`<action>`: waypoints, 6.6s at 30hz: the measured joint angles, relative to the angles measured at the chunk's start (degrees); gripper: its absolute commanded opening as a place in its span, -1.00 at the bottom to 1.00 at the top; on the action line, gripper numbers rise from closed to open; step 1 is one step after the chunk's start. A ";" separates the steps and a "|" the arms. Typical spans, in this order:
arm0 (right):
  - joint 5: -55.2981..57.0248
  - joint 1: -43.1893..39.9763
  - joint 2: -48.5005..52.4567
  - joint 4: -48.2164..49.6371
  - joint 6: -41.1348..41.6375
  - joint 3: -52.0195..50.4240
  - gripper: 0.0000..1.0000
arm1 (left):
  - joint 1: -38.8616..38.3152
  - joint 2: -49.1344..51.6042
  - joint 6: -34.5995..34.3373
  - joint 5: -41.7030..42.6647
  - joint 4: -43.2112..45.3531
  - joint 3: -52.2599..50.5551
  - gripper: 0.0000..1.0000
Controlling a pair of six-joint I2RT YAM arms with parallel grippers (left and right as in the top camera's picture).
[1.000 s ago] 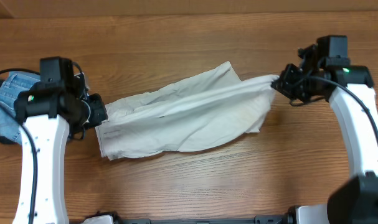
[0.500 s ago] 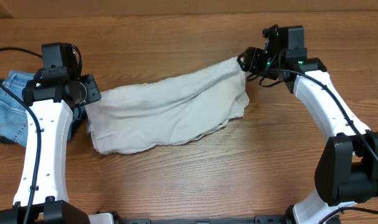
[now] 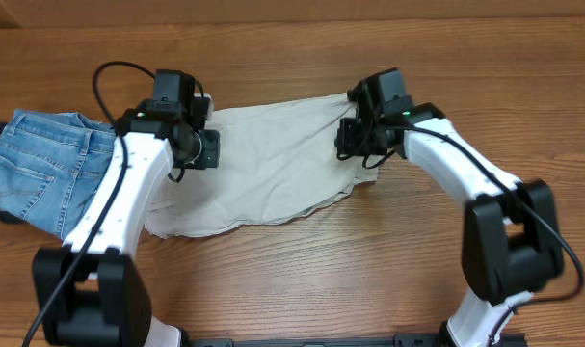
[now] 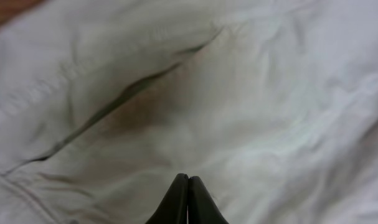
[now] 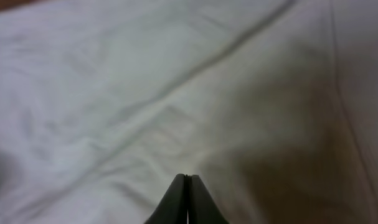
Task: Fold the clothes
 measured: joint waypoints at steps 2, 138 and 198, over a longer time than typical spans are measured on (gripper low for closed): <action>3.39 -1.05 4.33 -0.48 0.44 -0.28 -0.92 | 0.02 2.86 0.00 0.39 -0.13 -0.31 -0.91; 1.73 -33.40 -19.43 -15.23 0.92 -20.57 -0.92 | -0.70 17.62 -7.34 0.28 13.18 0.79 -0.91; -13.46 -31.36 -7.61 27.41 9.92 -13.29 -0.69 | -0.83 19.85 -3.67 2.69 1.81 8.68 -0.31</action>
